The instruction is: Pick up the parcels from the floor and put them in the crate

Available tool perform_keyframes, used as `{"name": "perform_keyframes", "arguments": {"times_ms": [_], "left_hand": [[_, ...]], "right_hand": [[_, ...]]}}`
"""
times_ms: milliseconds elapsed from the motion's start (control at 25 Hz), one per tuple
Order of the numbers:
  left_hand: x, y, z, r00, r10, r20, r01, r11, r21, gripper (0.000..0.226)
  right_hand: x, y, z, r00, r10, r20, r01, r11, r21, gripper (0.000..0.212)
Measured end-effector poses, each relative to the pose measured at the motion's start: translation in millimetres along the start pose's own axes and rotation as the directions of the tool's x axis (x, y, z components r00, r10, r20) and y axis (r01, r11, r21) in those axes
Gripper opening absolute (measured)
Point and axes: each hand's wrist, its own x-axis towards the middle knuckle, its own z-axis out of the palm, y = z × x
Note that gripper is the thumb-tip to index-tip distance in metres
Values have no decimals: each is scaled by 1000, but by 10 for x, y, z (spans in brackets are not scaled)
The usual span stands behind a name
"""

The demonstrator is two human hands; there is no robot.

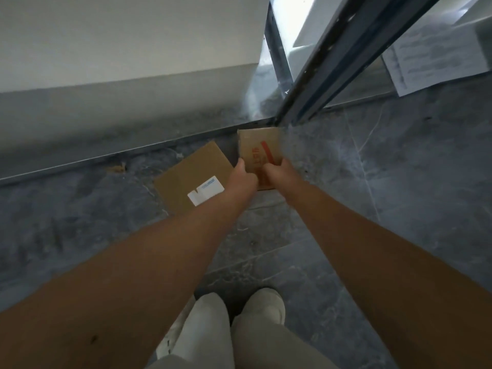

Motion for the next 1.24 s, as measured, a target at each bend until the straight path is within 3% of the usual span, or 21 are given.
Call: {"name": "perform_keyframes", "arguments": {"times_ms": [120,320,480,520,640,720,840,1080,1240], "left_hand": [[-71,72,21,1000,-19,-12,17,991,-136,48],[-1050,411,-181,983,156,-95,-159,987,-33,35],[-2128,994,-425,901,329,-284,-362,930,-69,21],[-2423,1203,-518,888,341,-309,-373,926,-49,23],[-3185,1746,-876,919,207,-336,-199,978,59,70],[-3615,2011,-1127,956,131,-263,-119,991,60,85],[-4187,2191,-1347,966,180,-188,-194,979,-59,60],[-5466,2222,-1447,896,177,-407,-338,866,-369,49],[-6339,2290,-1640,807,148,-571,-441,795,-417,41]], "right_hand": [[-103,-11,-200,996,89,-4,-89,996,26,46],[-1183,-316,-679,992,117,50,-125,972,199,24],[-2321,-800,-834,977,150,150,-199,897,395,32],[-2620,-956,-899,974,149,168,-206,892,403,36],[-3452,-1336,-1138,963,103,249,-196,900,389,44],[-3862,-1535,-1234,954,55,294,-169,910,378,54],[-4313,-1826,-1346,940,-49,339,-65,946,317,60],[-5316,-2390,-1722,875,-310,371,224,940,258,76],[-6061,-2719,-1749,774,-429,466,366,903,225,66]]}}
